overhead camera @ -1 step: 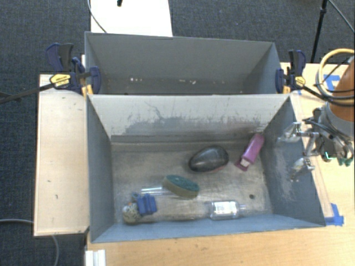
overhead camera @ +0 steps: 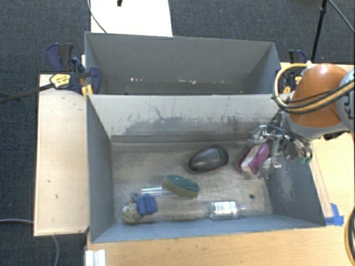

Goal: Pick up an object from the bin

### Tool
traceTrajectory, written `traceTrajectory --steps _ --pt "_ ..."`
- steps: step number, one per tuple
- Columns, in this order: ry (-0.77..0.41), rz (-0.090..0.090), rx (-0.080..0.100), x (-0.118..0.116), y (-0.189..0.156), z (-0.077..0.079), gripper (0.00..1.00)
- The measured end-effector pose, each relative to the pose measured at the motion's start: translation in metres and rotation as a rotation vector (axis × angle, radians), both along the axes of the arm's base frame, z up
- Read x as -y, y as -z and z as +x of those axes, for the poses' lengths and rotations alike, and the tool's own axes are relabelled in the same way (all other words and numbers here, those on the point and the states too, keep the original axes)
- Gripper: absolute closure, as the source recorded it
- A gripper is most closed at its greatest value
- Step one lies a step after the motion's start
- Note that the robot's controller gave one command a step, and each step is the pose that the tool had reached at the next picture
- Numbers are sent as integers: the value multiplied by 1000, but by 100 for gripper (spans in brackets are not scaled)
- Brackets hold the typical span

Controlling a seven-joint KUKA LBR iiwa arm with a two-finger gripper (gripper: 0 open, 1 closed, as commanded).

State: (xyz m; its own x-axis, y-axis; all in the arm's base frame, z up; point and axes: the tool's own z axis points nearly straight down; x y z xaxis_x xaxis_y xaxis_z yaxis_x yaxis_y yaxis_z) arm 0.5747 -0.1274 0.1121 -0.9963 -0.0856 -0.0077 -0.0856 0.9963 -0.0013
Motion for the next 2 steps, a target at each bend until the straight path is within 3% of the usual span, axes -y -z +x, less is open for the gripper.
traceTrajectory --steps 1,2 --pt "-186 -2 -1 12 -13 20 0" --pt "-179 -1 -5 23 -11 15 0"
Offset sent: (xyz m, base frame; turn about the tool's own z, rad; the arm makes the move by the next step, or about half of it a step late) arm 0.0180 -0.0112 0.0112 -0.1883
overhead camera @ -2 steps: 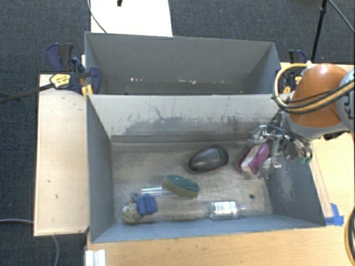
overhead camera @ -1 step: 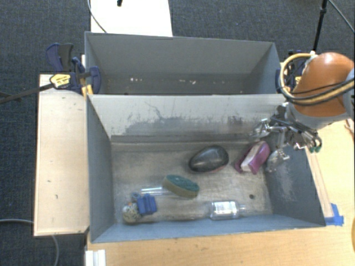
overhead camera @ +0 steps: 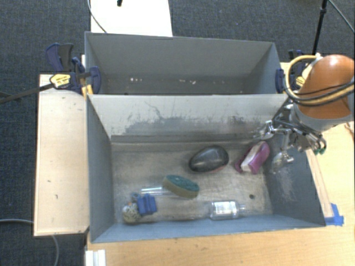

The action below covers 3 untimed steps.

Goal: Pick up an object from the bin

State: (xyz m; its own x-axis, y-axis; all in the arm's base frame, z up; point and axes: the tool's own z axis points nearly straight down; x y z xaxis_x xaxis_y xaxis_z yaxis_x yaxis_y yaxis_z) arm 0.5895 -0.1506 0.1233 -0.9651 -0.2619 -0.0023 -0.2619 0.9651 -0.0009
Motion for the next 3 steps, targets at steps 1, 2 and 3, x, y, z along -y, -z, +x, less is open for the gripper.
traceTrajectory --steps 1,2,3 --pt "-47 0 6 -3 52 5 0" --pt "-49 -1 6 -3 51 6 0" --pt "-50 -1 11 -3 48 8 100"
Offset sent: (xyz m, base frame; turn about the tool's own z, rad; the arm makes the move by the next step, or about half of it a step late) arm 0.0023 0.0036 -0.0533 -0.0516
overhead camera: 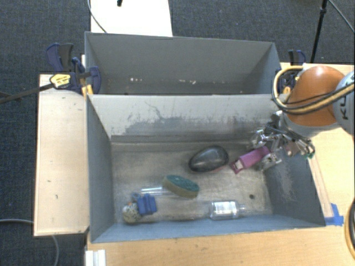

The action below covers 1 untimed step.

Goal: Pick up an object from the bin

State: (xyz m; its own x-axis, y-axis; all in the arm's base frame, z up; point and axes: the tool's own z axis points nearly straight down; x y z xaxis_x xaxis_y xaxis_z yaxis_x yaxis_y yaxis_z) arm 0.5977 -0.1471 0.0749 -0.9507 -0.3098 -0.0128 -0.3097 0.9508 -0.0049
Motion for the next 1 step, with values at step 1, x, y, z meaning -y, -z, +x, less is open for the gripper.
traceTrajectory --steps 1 --pt "0 -1 -5 0 -59 2 100"
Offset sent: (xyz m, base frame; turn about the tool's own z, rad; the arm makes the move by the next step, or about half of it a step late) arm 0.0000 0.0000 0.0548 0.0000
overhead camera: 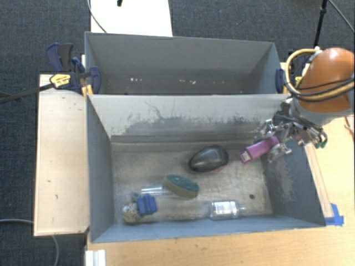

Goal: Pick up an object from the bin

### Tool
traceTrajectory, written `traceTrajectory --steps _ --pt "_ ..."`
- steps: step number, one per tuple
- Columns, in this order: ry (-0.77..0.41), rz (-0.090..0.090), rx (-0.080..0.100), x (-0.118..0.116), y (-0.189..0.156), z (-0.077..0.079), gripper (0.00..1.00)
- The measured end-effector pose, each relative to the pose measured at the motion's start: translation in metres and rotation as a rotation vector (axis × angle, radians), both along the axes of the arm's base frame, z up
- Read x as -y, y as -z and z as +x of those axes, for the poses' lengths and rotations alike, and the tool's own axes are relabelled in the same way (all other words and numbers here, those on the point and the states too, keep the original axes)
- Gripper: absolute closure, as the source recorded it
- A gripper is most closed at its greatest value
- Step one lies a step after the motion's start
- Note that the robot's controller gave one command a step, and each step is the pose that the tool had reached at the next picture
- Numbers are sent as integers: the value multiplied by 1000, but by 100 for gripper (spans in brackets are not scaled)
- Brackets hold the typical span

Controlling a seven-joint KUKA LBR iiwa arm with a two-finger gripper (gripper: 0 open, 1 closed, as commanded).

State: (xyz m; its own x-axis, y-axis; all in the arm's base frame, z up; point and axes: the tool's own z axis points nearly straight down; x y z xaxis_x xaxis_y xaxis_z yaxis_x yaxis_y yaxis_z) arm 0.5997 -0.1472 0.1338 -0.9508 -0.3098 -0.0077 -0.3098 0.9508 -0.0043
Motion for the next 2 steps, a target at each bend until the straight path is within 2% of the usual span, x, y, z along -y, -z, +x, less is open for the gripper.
traceTrajectory --steps 1,2 --pt "2 0 -1 0 -44 1 100" --pt "5 1 -2 0 -56 2 100"
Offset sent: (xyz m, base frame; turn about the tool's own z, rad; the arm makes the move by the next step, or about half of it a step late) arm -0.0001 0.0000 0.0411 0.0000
